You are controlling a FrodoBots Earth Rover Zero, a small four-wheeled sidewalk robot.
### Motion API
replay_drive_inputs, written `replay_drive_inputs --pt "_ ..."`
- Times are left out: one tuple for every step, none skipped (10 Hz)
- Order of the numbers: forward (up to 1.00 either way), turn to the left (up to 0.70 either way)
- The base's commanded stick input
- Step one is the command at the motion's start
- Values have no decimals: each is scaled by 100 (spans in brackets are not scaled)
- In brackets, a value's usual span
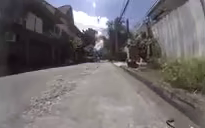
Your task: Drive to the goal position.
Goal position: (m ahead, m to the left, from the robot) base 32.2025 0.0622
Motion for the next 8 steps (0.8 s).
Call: replay_drive_inputs --pt "100 -15" --pt "100 4" --pt "100 9" --pt "100 1" --pt "100 0" --pt "100 0" --pt "100 0" --pt "100 0"
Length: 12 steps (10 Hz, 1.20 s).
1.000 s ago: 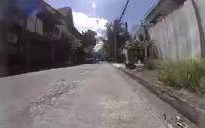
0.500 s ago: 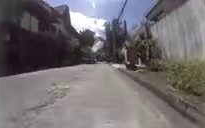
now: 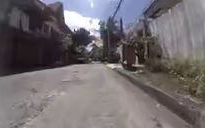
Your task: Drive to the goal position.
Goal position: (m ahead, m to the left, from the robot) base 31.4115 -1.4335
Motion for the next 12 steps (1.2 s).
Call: replay_drive_inputs --pt "100 0" --pt "100 0" --pt "100 0" --pt "100 0" --pt "100 0" --pt "100 0" --pt "100 0" --pt "100 3" --pt "100 17" --pt "100 0" --pt "100 0" --pt "100 0"
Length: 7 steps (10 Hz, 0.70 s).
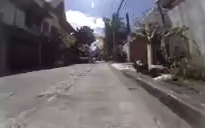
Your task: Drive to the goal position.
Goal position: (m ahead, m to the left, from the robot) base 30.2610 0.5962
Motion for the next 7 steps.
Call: replay_drive_inputs --pt "100 9" --pt "100 11" --pt "100 0" --pt "100 1" --pt "100 3" --pt "100 0" --pt "100 0"
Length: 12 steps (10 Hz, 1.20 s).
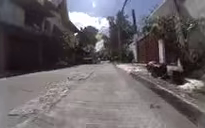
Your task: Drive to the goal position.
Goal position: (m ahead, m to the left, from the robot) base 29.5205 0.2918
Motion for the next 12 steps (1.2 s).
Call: replay_drive_inputs --pt "100 0" --pt "100 -18" --pt "100 -34" --pt "100 -40" --pt "100 -40" --pt "100 -40" --pt "100 -40" --pt "100 -30" --pt "100 10" --pt "100 12" --pt "100 0" --pt "100 0"
